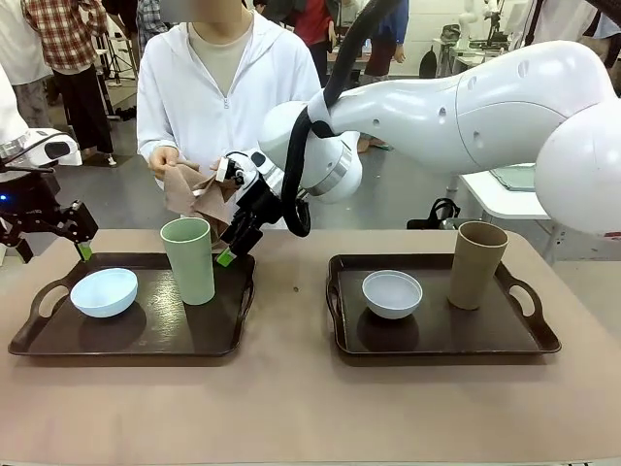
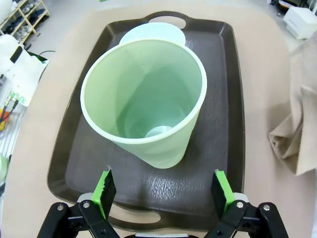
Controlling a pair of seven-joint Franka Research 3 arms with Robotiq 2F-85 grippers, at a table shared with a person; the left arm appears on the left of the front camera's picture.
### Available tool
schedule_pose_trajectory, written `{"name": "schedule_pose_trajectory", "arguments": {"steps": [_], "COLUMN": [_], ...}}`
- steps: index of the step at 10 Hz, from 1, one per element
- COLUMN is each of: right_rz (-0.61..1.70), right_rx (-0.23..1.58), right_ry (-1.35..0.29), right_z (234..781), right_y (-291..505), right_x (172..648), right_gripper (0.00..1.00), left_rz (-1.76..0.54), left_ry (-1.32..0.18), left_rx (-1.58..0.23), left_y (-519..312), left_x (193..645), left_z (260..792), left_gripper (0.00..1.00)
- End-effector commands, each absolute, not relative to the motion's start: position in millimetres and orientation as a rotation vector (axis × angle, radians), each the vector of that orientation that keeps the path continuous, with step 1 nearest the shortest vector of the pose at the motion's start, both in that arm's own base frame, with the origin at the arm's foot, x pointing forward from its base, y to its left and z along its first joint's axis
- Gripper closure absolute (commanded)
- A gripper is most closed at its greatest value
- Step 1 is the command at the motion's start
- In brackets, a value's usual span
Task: Set up a tray with a mat and arrange the tableware.
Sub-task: Pick up the Picnic Bowl and Reusable plastic cup from the Handle tray in front of the human's position and hold them in the air.
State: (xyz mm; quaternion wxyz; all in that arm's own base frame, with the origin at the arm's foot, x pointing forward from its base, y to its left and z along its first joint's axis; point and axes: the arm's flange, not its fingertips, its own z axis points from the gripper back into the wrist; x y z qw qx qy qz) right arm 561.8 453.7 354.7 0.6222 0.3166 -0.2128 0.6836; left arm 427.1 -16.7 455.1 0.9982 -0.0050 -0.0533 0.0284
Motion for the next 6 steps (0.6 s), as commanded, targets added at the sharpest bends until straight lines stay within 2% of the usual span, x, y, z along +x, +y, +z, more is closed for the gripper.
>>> {"name": "schedule_pose_trajectory", "arguments": {"steps": [1,4,6], "right_rz": [1.553,1.493,1.495], "right_rx": [0.812,0.851,0.874], "right_ry": [-0.682,-0.754,-0.741], "right_z": [355.6,343.6,331.6], "right_y": [438.9,432.9,436.1], "right_x": [556.0,558.4,560.7], "right_gripper": [0.00,0.00,0.00], "left_rz": [0.058,0.057,0.064], "left_ry": [-0.107,-0.140,-0.160], "left_rx": [-0.010,-0.020,-0.025], "left_y": [-16.4,-3.6,0.5], "left_x": [427.1,426.2,423.6], "left_z": [455.1,438.9,436.2], "left_gripper": [0.00,0.00,0.00]}}
